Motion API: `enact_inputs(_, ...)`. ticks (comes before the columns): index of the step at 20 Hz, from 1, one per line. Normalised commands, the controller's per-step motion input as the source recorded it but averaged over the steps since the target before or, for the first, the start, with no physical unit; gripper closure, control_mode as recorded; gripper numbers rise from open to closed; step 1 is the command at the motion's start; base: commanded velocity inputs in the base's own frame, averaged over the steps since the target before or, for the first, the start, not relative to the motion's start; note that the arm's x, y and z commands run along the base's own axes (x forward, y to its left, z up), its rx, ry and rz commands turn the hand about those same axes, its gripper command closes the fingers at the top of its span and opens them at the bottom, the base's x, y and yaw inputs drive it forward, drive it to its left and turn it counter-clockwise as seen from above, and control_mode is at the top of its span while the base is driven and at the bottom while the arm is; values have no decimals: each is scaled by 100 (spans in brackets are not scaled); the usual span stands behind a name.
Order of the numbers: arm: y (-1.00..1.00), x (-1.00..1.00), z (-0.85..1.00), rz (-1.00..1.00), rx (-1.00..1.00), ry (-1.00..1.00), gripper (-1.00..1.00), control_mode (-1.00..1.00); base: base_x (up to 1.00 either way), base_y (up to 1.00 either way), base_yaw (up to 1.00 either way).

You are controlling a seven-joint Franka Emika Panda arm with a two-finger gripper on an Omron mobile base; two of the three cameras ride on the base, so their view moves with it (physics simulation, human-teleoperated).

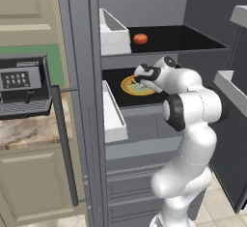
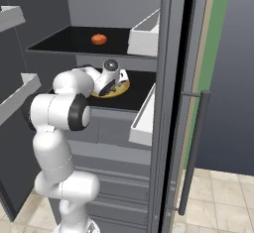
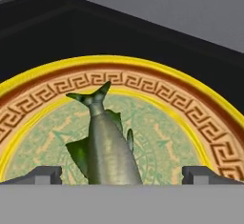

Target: Transport the fish from the fridge to the microwave and turn on the microwave.

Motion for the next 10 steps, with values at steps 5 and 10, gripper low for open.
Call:
enact_inputs(5, 0, 25, -10, 0, 0, 0, -100, -100, 0, 0, 0)
enact_inputs(10, 1, 12, -23, 0, -2, 4, -100, -100, 0, 0, 0)
